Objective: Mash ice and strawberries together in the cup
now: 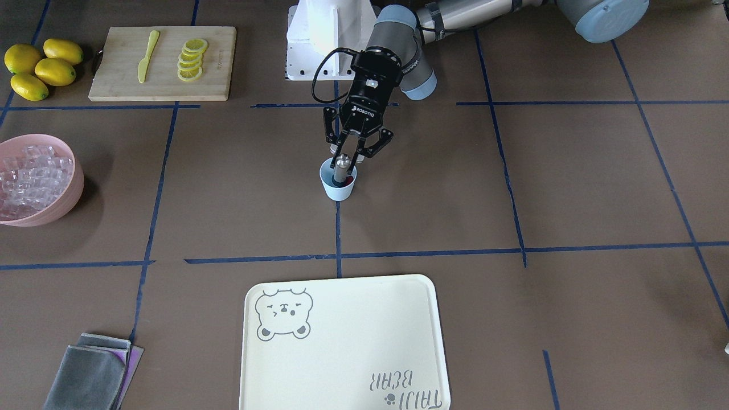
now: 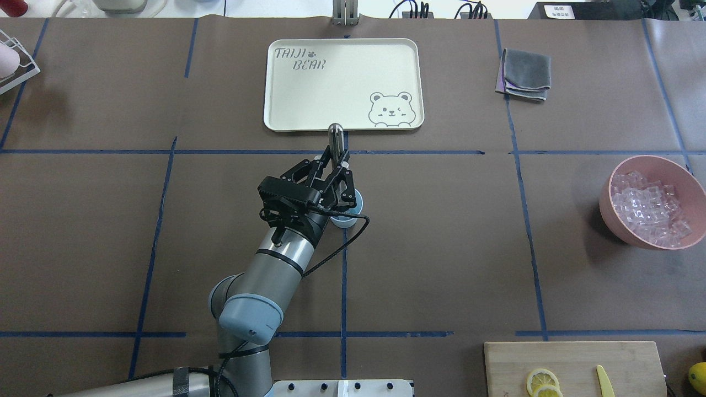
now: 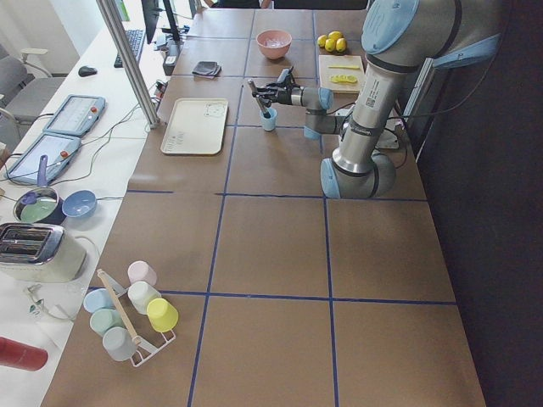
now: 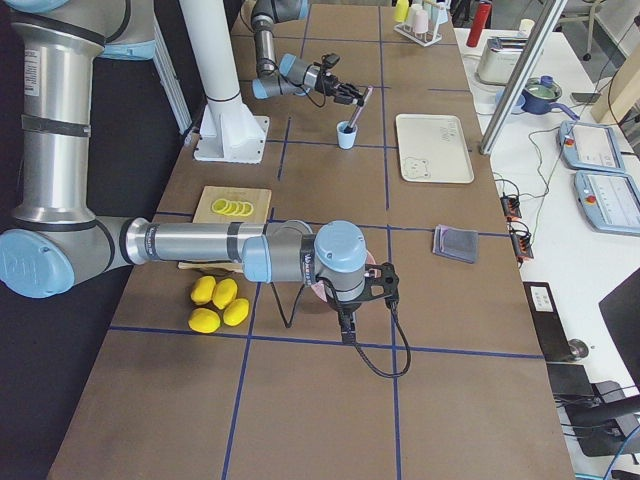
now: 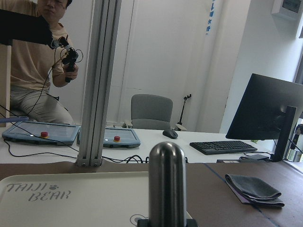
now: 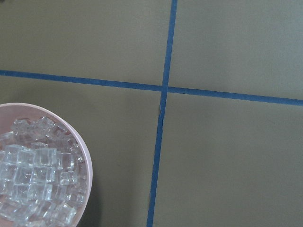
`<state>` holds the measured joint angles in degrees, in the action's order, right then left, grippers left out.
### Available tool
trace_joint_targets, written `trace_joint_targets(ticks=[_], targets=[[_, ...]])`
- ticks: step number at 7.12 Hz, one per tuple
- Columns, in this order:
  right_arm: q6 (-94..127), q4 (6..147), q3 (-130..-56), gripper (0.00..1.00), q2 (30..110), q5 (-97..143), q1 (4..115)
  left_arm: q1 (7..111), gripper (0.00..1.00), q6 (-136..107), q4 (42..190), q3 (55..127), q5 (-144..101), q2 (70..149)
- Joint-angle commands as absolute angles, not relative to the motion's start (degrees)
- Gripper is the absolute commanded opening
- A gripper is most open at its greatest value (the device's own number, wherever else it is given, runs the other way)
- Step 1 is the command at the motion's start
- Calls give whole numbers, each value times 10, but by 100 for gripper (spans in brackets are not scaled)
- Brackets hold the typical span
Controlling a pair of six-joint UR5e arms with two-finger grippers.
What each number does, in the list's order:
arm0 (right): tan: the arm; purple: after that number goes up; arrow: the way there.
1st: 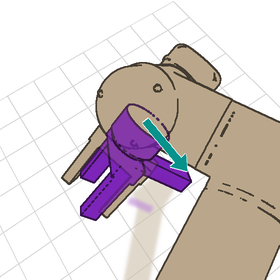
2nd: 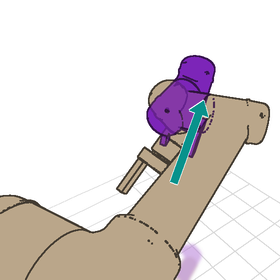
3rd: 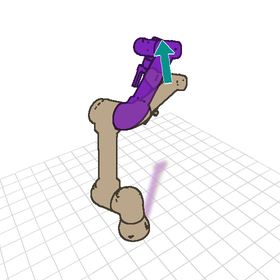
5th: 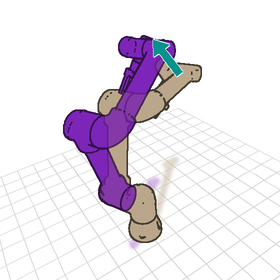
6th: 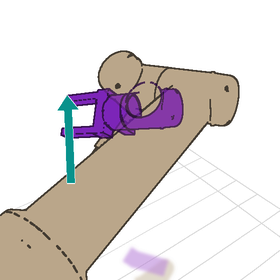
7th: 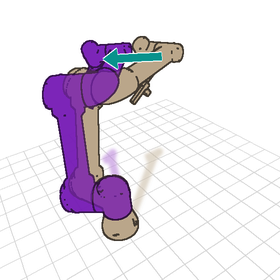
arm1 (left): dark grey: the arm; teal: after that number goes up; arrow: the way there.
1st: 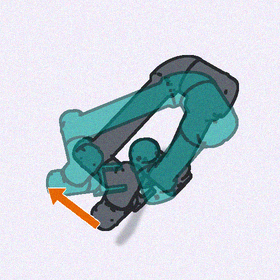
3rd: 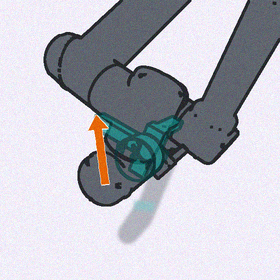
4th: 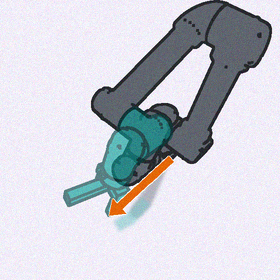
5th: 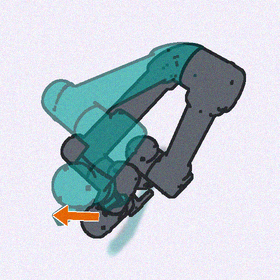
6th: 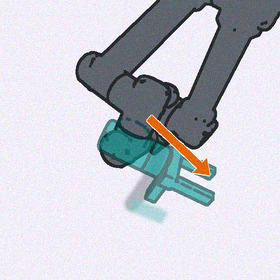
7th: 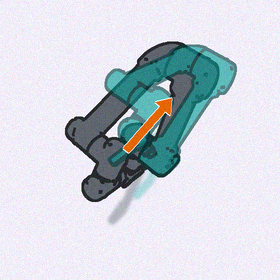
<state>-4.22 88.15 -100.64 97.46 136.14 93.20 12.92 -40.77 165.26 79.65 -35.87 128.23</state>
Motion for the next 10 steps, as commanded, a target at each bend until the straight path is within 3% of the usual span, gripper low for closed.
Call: trace_joint_targets(ticks=[1,6,10], targets=[[-42,882,-1006,99,975,1361,933,129,0,-410,1653,793,-359,1282],[-43,882,-1006,99,973,1361,933,134,0,-405,1653,817,-364,1283],[-43,881,-1010,99,972,1361,933,141,0,-367,1646,951,-395,1242]])
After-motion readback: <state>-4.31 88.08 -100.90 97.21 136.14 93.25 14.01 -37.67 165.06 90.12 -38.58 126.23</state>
